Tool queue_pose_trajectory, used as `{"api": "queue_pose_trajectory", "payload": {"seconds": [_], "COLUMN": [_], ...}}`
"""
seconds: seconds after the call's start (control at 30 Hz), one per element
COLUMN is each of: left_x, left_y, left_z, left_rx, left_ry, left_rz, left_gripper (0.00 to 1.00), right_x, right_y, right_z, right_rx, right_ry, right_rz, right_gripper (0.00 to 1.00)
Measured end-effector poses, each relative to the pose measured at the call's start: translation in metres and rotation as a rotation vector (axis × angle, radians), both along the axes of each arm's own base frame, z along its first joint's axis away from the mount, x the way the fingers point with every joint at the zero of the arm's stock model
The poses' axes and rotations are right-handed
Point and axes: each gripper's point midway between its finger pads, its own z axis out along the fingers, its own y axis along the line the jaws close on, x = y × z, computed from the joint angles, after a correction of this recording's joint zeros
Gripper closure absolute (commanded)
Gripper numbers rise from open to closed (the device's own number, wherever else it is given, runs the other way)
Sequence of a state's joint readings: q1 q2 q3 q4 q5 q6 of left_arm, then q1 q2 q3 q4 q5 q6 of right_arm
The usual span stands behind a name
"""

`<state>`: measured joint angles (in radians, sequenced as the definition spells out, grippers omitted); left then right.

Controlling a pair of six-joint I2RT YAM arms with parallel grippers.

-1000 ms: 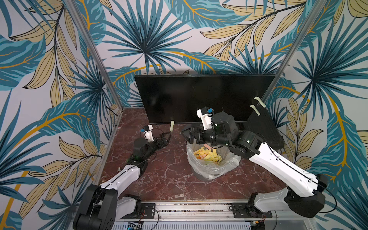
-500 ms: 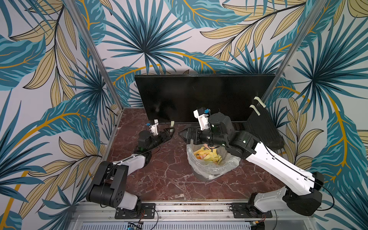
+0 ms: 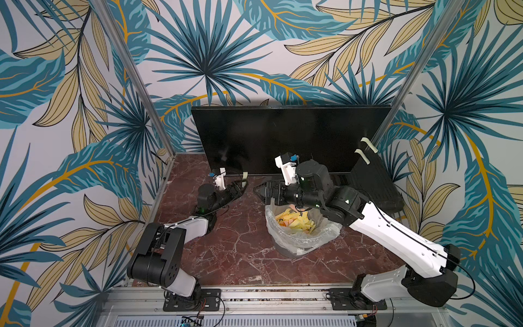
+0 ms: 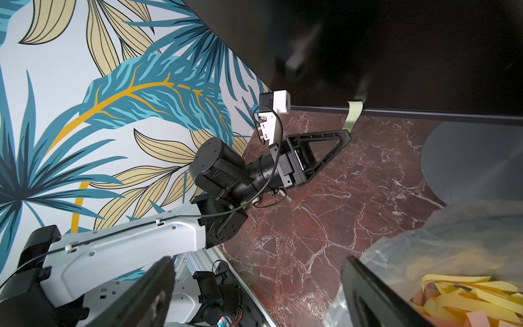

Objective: Remove the sticky note from the monitor
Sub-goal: Tear off the sticky note from the monitor.

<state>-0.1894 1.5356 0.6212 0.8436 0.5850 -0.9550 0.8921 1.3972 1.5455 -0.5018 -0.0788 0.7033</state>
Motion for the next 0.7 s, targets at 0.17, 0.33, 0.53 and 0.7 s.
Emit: {"api": "queue_pose_trajectory", "payload": {"seconds": [0.17, 0.33, 0.53, 0.7], "left_x": [0.0015, 0.0009, 0.0000, -0.0008], "left_y": [-0.0007, -0.0012, -0.0022, -0.0028], "left_z": [0.0034, 0.0033, 0.0030, 0.0031], "left_rx": [-0.004, -0.005, -0.006, -0.006], "left_ry": [-0.009, -0.008, -0.006, -0.006], "left_rz": [-0.003, -0.008, -0.015, -0.021], "left_gripper": [0.45, 0.51, 0.62, 0.70], "right_x": [0.0006, 0.0007, 0.0010, 0.0011], "right_y": [-0.0004, -0.0006, -0.0017, -0.0038], "right_z": [0.0000, -0.0001, 0.0008, 0.0029], "right_rx": [-0.001, -0.002, -0.001, 0.001], "right_ry": [-0.001, -0.001, -0.005, -0.011], "right_rz": [-0.004, -0.005, -0.010, -0.017], "right_gripper": [0.06, 0.06, 0.06, 0.06]}}
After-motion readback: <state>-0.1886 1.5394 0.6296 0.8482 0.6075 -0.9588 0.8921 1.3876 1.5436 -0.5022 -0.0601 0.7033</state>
